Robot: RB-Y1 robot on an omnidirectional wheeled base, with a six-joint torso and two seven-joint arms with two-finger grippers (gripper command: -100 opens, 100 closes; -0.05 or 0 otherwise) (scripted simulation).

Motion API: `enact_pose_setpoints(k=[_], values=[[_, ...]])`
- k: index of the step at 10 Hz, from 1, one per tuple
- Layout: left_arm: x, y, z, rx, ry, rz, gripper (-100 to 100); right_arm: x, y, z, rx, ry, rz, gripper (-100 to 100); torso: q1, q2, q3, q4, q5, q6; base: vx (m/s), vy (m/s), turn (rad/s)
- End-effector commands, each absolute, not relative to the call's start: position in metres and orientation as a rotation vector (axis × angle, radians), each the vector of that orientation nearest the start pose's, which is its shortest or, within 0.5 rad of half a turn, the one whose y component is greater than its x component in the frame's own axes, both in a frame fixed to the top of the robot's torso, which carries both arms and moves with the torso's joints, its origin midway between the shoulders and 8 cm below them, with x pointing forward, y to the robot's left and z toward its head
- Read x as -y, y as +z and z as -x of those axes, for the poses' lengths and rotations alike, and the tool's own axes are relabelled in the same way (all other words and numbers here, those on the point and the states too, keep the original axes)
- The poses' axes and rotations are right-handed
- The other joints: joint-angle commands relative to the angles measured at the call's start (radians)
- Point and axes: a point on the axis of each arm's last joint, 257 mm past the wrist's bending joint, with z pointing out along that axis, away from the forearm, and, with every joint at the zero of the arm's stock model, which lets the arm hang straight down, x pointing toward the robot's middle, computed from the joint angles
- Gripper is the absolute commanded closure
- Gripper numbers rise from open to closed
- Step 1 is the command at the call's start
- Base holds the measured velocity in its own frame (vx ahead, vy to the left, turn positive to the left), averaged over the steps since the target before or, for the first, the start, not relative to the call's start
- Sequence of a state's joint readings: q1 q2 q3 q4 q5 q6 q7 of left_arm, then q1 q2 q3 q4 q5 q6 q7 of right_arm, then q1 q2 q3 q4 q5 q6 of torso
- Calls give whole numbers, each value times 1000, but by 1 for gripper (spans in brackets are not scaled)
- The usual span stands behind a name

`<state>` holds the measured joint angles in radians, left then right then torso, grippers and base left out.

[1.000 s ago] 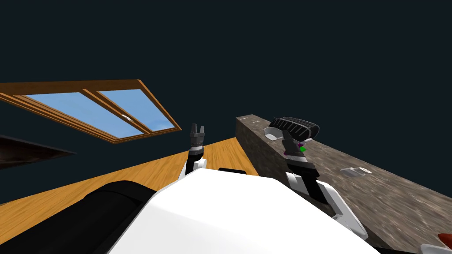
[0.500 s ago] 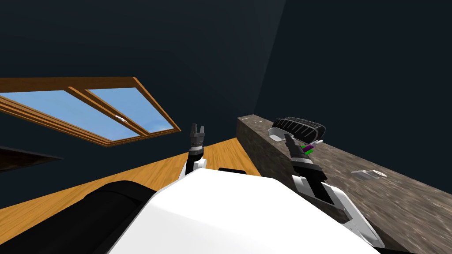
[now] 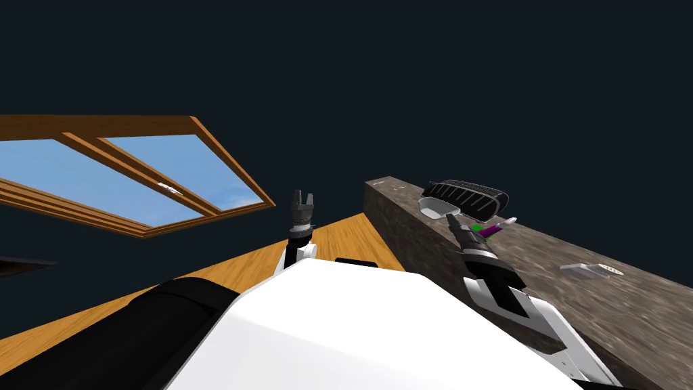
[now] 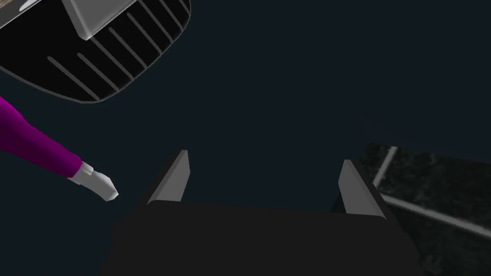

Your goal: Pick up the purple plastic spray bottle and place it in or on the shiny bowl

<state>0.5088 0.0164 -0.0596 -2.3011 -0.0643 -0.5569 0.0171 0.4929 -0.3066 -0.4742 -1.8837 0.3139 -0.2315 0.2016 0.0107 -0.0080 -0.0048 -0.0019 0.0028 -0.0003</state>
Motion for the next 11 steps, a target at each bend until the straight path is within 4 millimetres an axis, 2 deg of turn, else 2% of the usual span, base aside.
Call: enact_pose_setpoints(k=[1,2,7,8,11], values=[[-248,40,-333,-612,-1353,563,0,557,-154,-342,-1322,70,-609,-100,0,0,0,0,0,0,90,143,-110],[-248,40,-333,-612,-1353,563,0,558,-155,-342,-1323,68,-613,-100,-2,1,0,0,0,0,54,76,-32],[-248,40,-333,-612,-1353,563,0,642,-193,-310,-1451,-220,-690,-100,-7,1,0,0,-1,0,85,82,-83],[-248,40,-333,-612,-1353,563,0,643,-195,-309,-1453,-226,-698,-100,-7,0,0,0,-1,0,77,49,-33],[-248,40,-333,-613,-1353,562,0,684,-212,-288,-1517,-369,-751,-100,-11,0,0,0,-2,0,100,24,-75]])
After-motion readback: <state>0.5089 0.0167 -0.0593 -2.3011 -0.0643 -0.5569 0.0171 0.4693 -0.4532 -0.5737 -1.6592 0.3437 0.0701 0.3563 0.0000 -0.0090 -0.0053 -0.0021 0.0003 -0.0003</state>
